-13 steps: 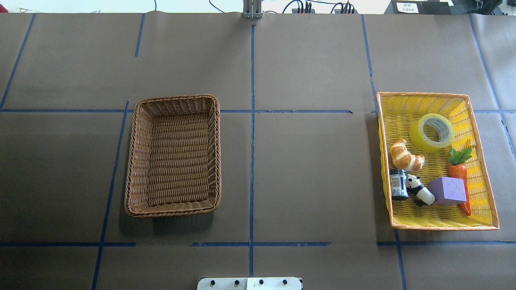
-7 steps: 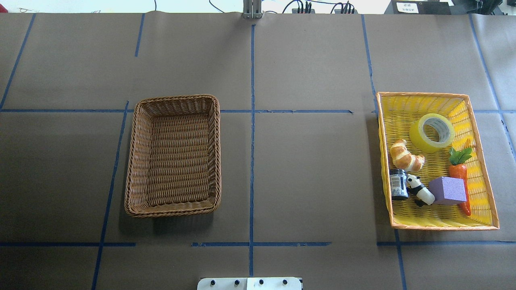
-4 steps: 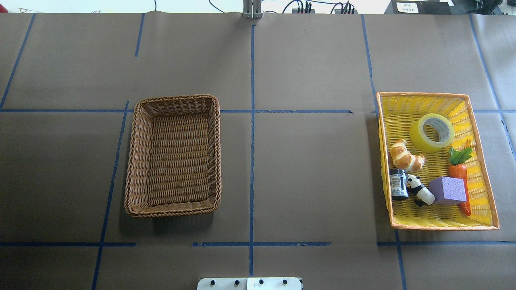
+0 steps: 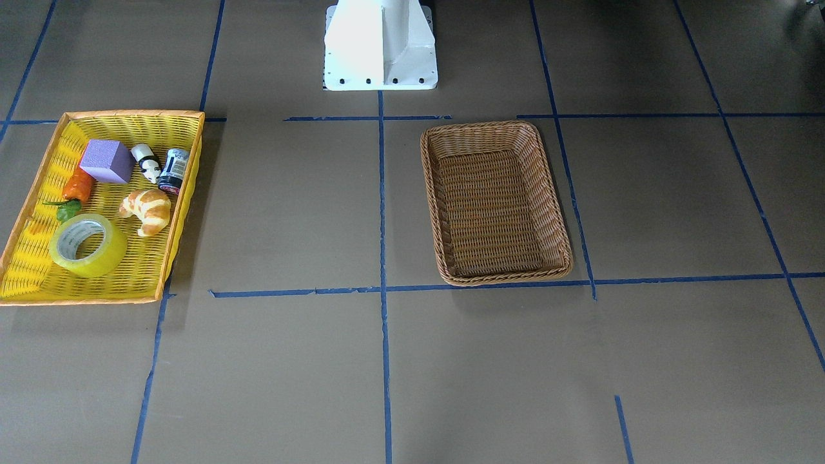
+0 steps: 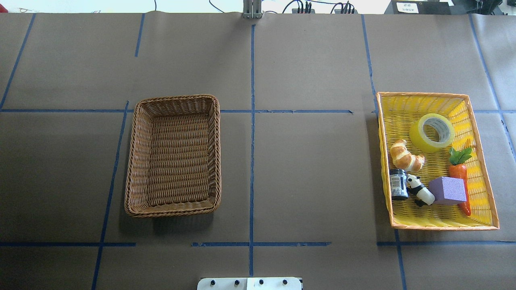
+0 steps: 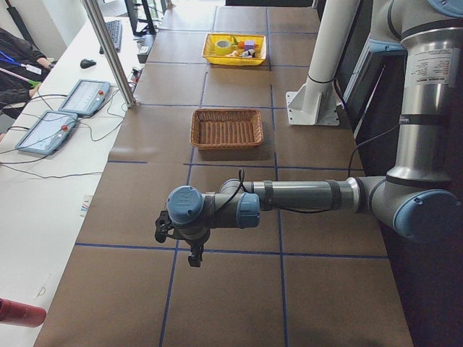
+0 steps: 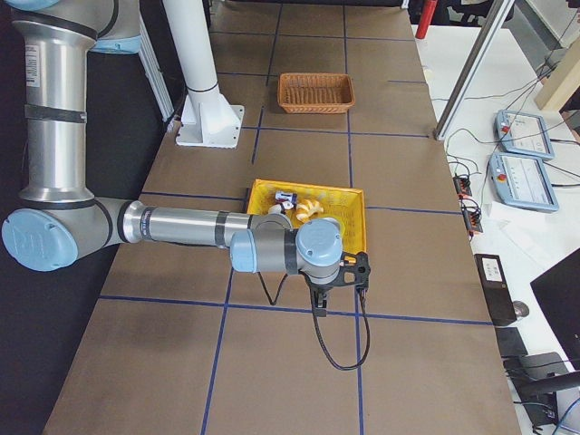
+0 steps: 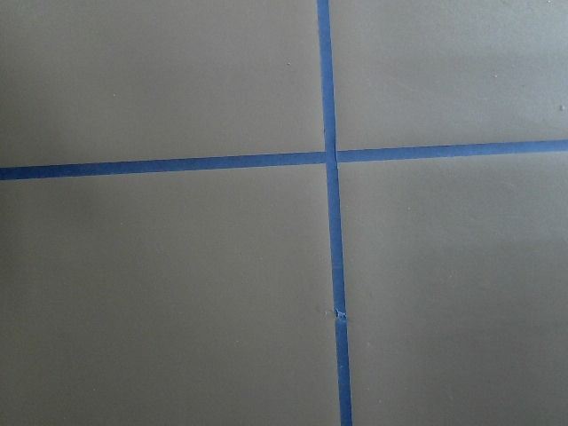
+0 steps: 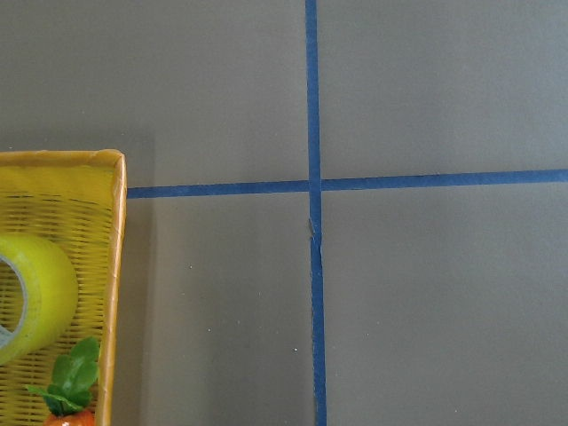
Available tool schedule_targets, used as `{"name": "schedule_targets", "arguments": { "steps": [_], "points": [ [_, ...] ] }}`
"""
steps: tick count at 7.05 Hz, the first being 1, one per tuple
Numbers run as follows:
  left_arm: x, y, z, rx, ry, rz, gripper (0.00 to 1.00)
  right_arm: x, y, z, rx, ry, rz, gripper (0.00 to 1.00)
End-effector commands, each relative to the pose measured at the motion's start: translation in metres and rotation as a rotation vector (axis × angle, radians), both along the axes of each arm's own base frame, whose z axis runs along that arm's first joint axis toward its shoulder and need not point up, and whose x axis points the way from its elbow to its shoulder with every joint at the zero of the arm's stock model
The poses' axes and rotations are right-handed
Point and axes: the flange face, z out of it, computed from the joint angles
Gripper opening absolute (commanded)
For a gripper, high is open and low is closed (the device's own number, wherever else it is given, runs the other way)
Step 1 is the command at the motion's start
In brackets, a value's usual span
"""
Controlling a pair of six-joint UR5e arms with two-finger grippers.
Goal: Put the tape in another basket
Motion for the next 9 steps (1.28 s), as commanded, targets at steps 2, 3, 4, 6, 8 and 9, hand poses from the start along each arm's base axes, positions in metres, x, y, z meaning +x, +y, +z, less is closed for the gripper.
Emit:
{"name": "schedule_targets", "arguments": {
  "steps": [2,3,4,6,8,9],
  "points": [
    [0.001,-0.001,-0.002,0.007,0.000,0.001,1.00,-0.025,-0.012,-0.046,0.087,0.034,-0.049,1.00],
    [0.000,-0.001,-0.002,0.007,0.000,0.000,1.00,-0.065,-0.034,-0.081,0.165,0.091,-0.127,1.00],
    [0.001,-0.001,-0.002,0.007,0.000,0.001,1.00,-0.093,-0.054,-0.111,0.230,0.084,-0.174,1.00],
    [0.000,0.001,0.001,0.004,0.000,0.001,1.00,-0.184,-0.051,-0.113,0.144,0.105,-0.236,1.00],
    [0.000,0.002,0.001,0.005,0.000,0.002,1.00,-0.249,-0.052,-0.136,0.056,0.104,-0.124,1.00],
    [0.000,0.001,-0.001,0.008,0.000,0.002,1.00,-0.261,-0.052,-0.127,0.029,0.076,-0.074,1.00]
  ]
}}
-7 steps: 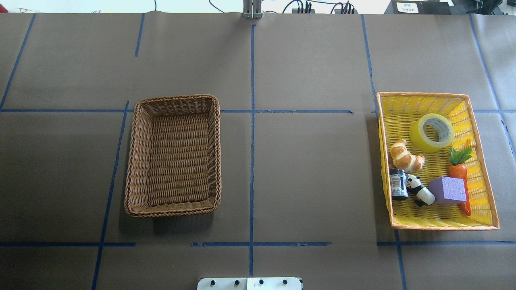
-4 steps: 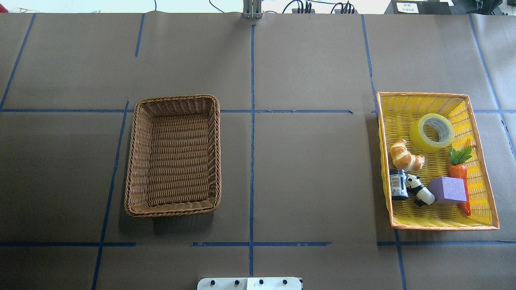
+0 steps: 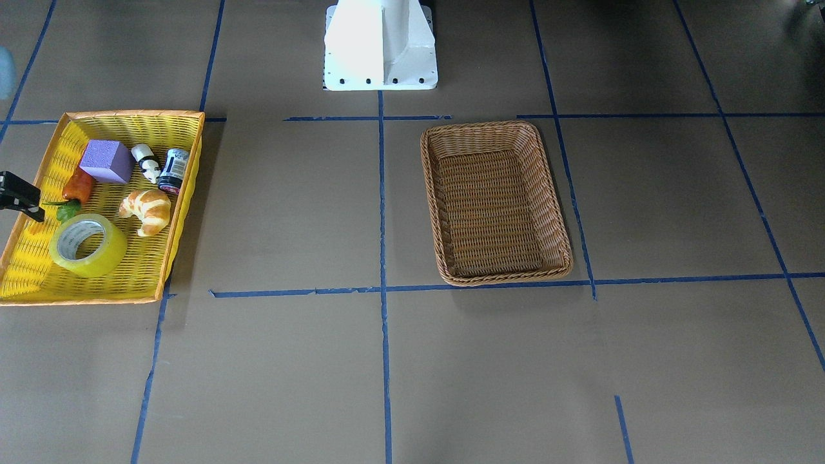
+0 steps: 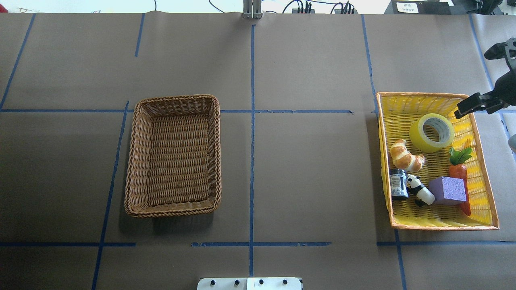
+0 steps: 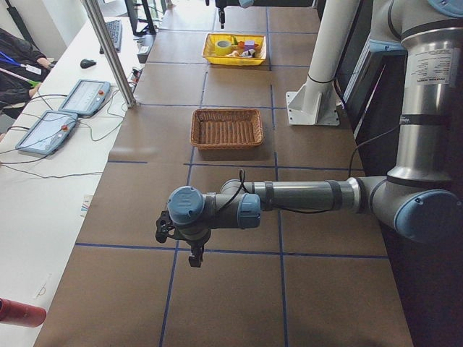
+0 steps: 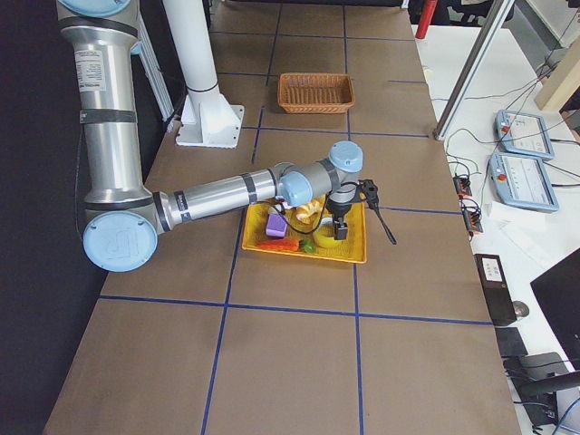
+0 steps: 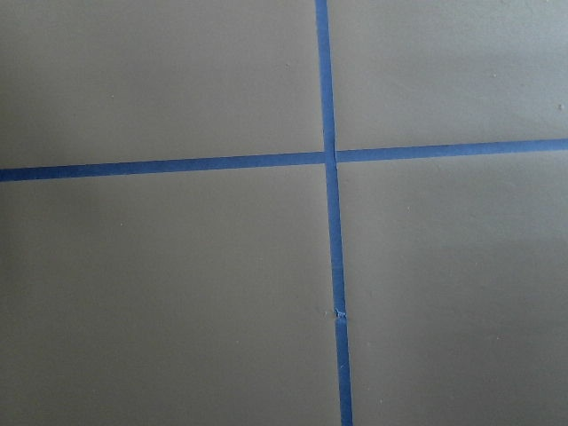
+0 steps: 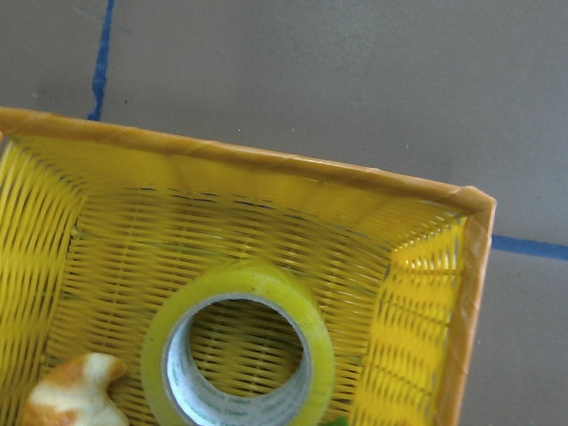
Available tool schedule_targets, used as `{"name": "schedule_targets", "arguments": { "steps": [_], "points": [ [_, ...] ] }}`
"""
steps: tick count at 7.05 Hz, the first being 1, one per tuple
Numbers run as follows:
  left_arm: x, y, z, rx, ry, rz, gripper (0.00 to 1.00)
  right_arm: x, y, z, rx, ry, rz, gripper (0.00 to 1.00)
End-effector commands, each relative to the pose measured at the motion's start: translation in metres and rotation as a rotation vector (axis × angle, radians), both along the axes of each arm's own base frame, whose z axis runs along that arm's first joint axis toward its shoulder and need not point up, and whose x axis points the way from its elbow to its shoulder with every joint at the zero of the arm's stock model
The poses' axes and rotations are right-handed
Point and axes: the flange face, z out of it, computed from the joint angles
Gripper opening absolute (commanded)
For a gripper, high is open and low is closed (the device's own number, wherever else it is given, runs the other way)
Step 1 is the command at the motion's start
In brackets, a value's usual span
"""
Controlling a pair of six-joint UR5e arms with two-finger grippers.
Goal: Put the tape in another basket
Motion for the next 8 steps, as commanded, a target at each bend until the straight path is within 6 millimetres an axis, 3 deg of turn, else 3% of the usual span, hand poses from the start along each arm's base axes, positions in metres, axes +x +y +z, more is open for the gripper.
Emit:
{"name": "schedule_targets", "arguments": {
  "steps": [1,4,8],
  "points": [
    [0.000,-0.001,-0.002,0.004,0.000,0.000,1.00,-0.033,-0.001,0.025,-0.040,-0.024,0.057,1.00],
    [0.000,-0.001,-0.003,0.006,0.000,0.000,1.00,-0.060,-0.009,0.037,-0.060,-0.016,0.024,1.00],
    [0.001,-0.001,-0.003,0.005,0.001,0.001,1.00,-0.057,-0.006,0.072,-0.111,0.019,0.021,1.00]
  ]
}}
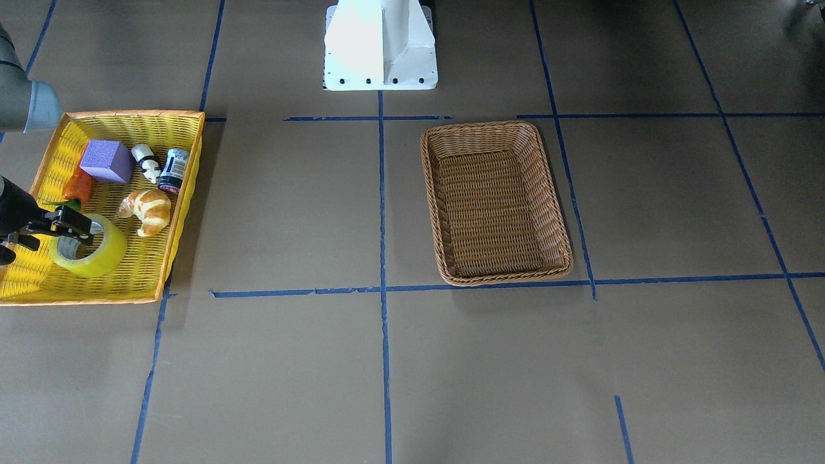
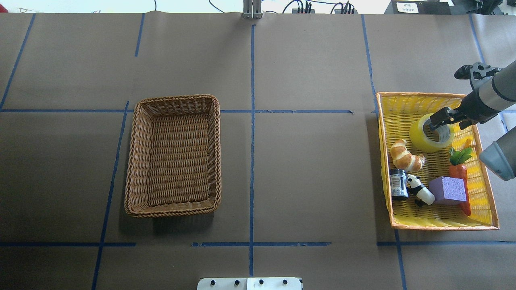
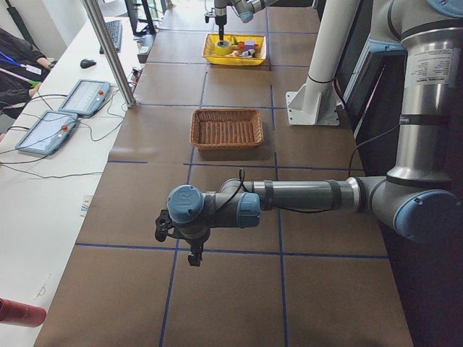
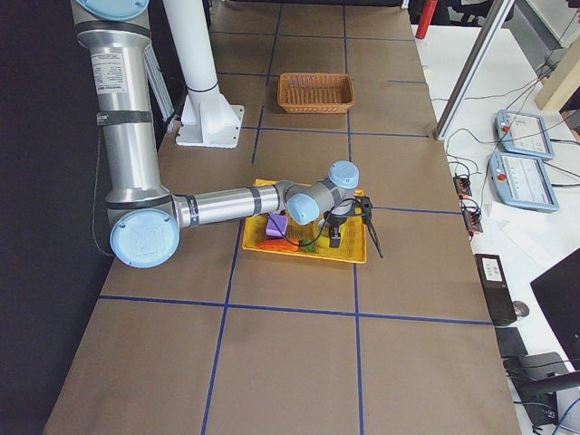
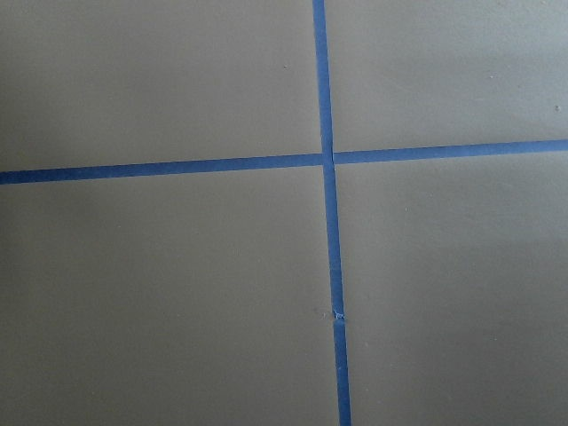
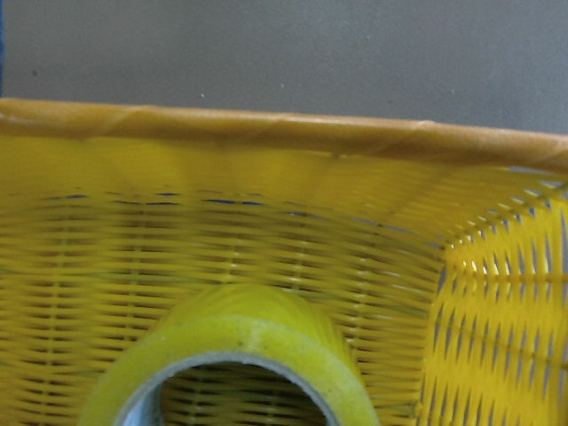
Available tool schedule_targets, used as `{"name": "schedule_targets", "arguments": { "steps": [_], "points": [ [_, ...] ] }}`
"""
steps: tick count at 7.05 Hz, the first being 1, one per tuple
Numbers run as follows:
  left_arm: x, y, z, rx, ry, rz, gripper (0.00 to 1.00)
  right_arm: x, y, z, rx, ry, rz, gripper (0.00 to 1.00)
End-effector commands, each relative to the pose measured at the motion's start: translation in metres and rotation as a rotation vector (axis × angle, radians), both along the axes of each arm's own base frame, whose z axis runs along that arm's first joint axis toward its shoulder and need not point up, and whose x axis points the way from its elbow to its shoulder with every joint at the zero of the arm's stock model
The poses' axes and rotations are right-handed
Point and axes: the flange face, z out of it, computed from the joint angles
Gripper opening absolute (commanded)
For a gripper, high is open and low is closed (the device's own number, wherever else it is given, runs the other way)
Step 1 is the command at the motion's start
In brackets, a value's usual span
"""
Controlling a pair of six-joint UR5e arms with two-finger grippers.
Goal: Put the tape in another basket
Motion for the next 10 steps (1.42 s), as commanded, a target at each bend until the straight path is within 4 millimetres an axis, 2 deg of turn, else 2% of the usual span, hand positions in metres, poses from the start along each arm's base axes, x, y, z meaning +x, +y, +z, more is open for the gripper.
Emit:
{"name": "schedule_targets", "arguments": {
  "steps": [1,2,3,4,6,8,9,10],
  "points": [
    [0.000,-0.001,-0.001,0.003,-0.001,0.001,1.00,0.000,0.000,0.014,-0.022,0.014,-0.002,1.00],
    [0.000,-0.001,0.000,0.001,-0.001,0.001,1.00,0.000,0.000,0.015,-0.024,0.015,-0.001,0.99],
    [0.000,-0.001,-0.001,0.002,0.000,0.000,1.00,-0.001,0.001,0.015,-0.028,0.015,0.001,0.80],
    [0.000,-0.001,-0.003,0.005,0.000,0.000,1.00,0.001,0.001,0.019,-0.024,0.023,0.001,0.40],
    [0.000,-0.001,-0.003,0.007,0.002,0.000,1.00,0.003,-0.001,0.019,-0.013,0.043,0.015,0.05],
    [0.000,-0.001,-0.004,0.008,0.002,-0.001,1.00,0.001,-0.001,0.012,-0.009,0.028,0.013,0.00],
    [0.000,-0.001,-0.005,0.010,0.002,-0.001,1.00,0.006,-0.004,0.001,0.004,0.014,0.022,0.00],
    [0.000,-0.002,-0.009,0.016,0.001,-0.001,1.00,0.021,-0.008,-0.013,0.015,-0.017,0.041,0.00]
  ]
}}
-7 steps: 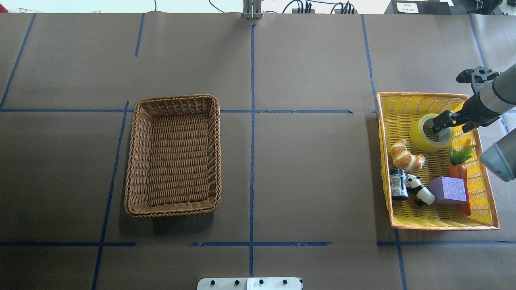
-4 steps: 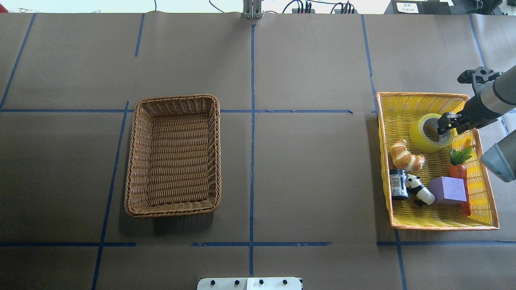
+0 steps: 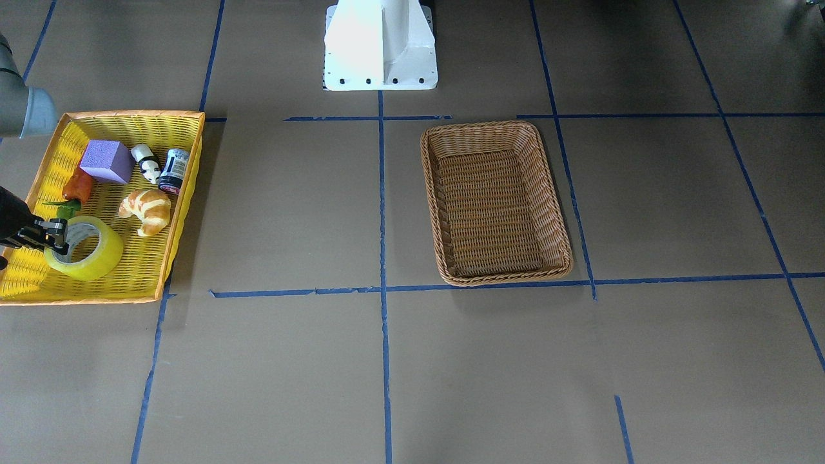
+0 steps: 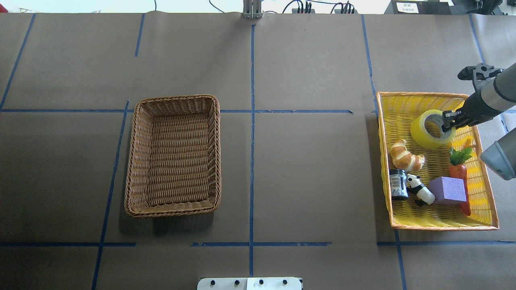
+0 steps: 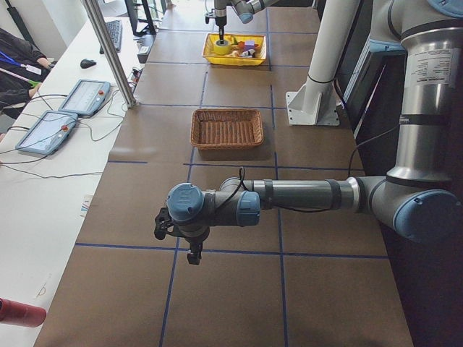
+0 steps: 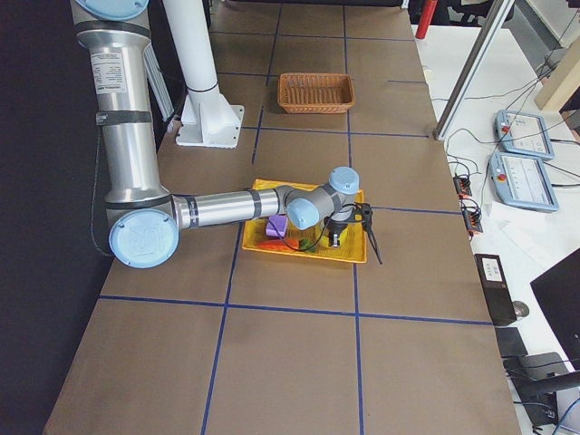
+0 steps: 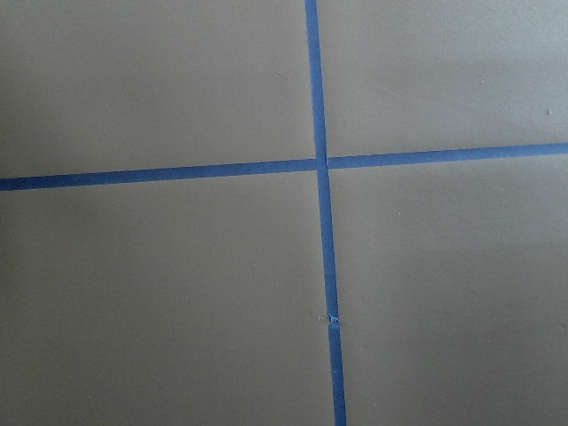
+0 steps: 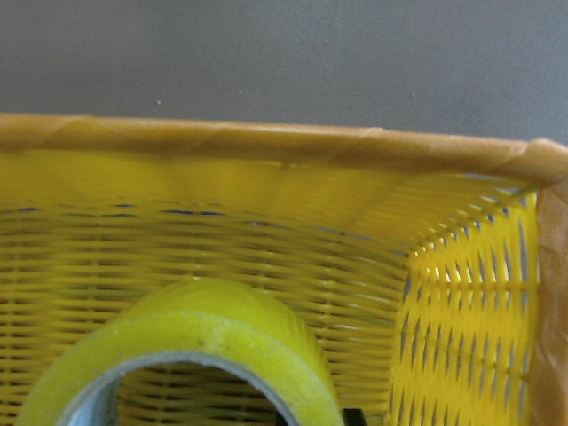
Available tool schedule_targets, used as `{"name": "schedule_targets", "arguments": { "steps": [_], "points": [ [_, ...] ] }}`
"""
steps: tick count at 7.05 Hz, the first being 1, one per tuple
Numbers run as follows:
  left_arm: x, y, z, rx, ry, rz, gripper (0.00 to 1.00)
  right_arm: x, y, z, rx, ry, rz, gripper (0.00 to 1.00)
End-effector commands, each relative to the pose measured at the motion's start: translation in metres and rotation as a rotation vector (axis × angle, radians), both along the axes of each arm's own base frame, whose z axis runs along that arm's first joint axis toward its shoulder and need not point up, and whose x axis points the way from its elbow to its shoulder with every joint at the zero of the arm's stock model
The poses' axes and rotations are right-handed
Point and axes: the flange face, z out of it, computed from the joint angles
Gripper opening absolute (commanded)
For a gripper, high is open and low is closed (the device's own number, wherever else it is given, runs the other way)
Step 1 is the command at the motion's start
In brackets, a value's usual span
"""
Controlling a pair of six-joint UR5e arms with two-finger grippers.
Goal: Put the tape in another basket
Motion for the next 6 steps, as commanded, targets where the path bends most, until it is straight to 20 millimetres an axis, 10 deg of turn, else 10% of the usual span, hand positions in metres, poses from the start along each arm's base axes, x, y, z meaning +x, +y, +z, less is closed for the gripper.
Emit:
{"name": "schedule_targets", "arguments": {
  "steps": [1,5,6],
  "points": [
    [0.001,-0.001,-0.006,0.010,0.000,0.000,1.00,0.028,-0.006,-0.034,0.018,-0.095,0.020,0.00],
    [0.008,-0.008,-0.056,0.070,-0.001,-0.021,1.00,0.021,-0.007,-0.125,0.004,-0.262,0.035,0.00],
    [0.037,-0.011,-0.089,0.030,0.041,-0.046,1.00,0.009,-0.010,-0.155,-0.032,-0.293,0.073,0.01]
  ]
}}
